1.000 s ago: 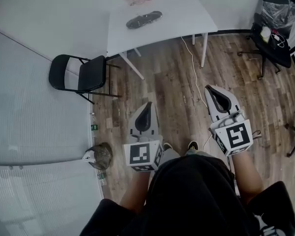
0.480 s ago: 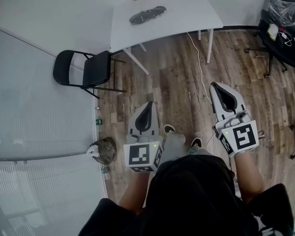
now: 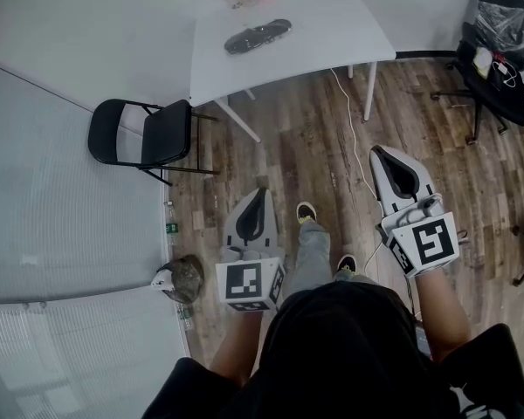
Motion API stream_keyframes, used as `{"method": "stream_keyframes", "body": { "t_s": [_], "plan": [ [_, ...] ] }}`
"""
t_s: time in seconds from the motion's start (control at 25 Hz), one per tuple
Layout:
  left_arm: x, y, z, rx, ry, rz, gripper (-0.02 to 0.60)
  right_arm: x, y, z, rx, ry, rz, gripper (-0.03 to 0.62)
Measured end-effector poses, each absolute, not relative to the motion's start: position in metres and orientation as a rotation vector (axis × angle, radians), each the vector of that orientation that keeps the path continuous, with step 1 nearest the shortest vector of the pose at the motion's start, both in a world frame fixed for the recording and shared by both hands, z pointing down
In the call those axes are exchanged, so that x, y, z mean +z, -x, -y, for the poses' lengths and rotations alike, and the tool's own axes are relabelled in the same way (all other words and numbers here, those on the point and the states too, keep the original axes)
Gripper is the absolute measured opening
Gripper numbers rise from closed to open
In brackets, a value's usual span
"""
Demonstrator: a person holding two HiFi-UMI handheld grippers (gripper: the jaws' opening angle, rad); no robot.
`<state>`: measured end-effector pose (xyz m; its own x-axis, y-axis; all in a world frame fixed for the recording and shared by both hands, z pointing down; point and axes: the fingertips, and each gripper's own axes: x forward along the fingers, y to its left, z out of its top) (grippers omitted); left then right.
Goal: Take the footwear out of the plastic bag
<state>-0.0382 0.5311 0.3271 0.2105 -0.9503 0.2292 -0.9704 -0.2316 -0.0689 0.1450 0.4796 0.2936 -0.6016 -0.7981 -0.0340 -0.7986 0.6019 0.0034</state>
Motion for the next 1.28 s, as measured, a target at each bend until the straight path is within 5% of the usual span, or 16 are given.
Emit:
{"method": "stream_keyframes", "body": {
  "t_s": [1.28],
  "plan": [
    [0.326,0.193,-0.295,0.286,-2.380,1.807,0.023,0.275,-0.003,-0.248,0.090,1.516,-2.836,0.018]
  ]
}}
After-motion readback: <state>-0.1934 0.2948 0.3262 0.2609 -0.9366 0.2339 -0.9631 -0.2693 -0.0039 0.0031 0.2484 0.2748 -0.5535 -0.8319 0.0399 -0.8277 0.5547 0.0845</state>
